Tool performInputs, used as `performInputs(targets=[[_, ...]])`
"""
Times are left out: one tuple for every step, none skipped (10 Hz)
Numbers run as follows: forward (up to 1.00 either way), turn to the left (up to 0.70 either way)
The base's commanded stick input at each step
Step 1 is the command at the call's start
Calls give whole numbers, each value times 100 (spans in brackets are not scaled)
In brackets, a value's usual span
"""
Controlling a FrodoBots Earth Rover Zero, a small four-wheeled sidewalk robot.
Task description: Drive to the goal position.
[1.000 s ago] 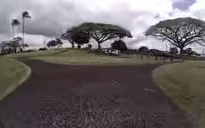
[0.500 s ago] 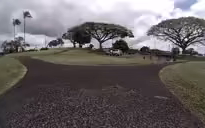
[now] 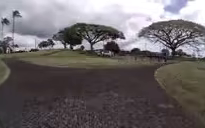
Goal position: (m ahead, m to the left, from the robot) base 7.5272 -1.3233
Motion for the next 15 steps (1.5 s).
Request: performInputs(targets=[[70,1],[70,1],[70,-19],[70,-30],[70,-34],[70,-34],[70,-34],[70,-33],[70,-33],[70,-34],[70,-34],[70,-34],[70,-34],[70,-34],[70,-34]])
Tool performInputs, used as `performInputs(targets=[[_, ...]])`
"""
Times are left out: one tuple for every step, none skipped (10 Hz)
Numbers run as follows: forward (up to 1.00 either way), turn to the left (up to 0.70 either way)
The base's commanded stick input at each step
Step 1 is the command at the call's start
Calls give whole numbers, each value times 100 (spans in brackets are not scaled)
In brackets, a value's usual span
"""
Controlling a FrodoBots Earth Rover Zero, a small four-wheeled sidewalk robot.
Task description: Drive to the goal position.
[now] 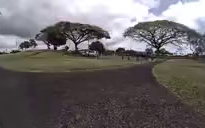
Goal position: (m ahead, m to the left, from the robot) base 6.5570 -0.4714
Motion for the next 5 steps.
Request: performInputs(targets=[[70,-34],[70,-34],[70,-18],[70,-4],[70,1]])
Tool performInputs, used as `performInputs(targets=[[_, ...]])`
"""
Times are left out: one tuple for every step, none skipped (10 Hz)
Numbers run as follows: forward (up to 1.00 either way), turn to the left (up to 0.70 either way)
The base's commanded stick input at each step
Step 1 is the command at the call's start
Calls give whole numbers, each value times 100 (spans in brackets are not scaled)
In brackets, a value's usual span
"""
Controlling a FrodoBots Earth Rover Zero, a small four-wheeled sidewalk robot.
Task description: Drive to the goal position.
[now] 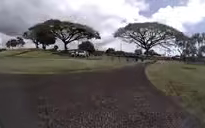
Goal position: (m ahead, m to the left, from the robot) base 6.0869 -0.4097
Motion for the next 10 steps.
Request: performInputs(targets=[[70,1],[70,1],[70,1],[70,-5],[70,-20],[70,-34],[70,-34],[70,-34],[70,-34],[70,-34]])
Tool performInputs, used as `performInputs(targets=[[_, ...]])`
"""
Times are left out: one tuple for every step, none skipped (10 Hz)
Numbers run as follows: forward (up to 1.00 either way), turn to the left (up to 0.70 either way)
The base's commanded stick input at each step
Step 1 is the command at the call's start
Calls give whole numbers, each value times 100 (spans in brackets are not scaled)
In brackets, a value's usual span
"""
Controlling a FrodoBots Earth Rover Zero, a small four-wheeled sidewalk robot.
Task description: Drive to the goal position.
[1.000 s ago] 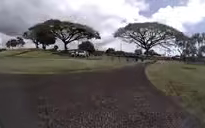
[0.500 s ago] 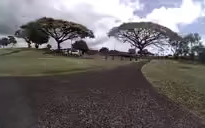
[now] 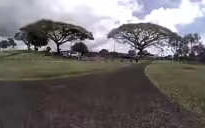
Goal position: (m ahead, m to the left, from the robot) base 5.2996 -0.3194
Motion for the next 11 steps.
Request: performInputs(targets=[[70,-34],[70,-34],[70,-34],[70,-34],[70,-34],[70,-34],[70,-34],[70,-32],[70,-7],[70,1],[70,1]])
